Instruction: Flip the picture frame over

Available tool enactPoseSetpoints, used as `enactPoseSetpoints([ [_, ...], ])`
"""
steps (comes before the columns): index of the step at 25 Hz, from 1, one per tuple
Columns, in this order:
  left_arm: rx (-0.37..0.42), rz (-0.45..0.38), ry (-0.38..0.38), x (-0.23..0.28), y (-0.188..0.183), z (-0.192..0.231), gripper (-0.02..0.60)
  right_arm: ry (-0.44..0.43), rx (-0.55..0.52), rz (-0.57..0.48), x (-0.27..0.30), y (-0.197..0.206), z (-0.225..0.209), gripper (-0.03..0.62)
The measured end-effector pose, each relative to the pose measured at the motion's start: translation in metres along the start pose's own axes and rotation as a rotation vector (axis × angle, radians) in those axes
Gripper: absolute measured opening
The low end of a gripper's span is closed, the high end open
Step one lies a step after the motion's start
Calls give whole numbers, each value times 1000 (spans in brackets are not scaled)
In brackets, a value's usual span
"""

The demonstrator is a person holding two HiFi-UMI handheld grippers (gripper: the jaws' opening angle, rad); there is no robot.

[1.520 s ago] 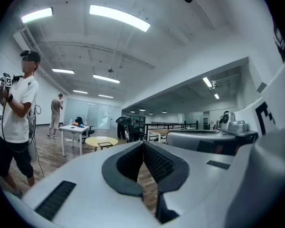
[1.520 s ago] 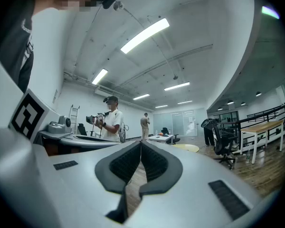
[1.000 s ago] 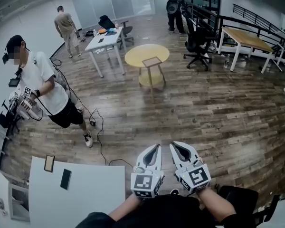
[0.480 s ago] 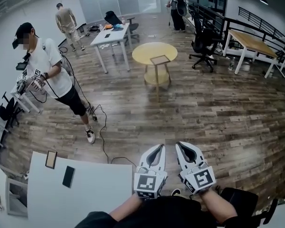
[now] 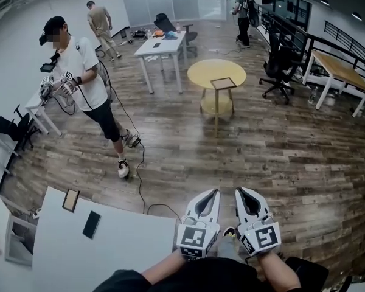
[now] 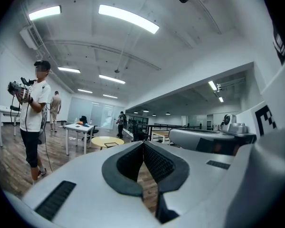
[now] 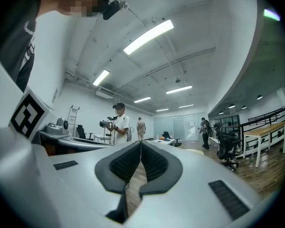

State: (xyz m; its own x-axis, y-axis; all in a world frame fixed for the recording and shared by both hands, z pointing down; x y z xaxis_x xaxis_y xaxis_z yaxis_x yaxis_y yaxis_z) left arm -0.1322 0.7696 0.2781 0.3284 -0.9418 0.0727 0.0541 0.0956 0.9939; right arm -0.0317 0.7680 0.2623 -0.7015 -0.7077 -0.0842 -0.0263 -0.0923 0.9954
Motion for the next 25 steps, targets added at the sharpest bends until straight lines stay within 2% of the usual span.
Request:
enactPoseSetpoints([
  [7, 28, -37, -31, 65, -8, -8, 23, -31, 8, -13, 23, 13, -61, 18],
  [16, 51, -66, -15, 165, -19, -45, 23, -29, 6, -38, 39, 20, -162, 18],
  [20, 58, -62, -25, 193, -18, -57, 23, -29, 15, -54, 38, 21, -194, 18],
  [25, 30, -57, -52, 215, -17, -65, 23, -31, 23, -58, 40, 27, -222, 18],
])
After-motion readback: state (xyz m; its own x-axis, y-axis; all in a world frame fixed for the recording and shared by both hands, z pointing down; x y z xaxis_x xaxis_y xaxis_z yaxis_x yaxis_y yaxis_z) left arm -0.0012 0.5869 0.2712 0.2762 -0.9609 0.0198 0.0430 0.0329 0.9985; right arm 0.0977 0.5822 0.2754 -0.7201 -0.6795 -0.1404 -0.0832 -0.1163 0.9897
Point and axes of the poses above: the fingertips, and each gripper's own axes: x forward along the fingers, z to its left, y out of its underside, the point moved 4 cm from there along -x, backward along the fingers, and after that the axes turned 8 degrees about -y, right-handed, at the moved point
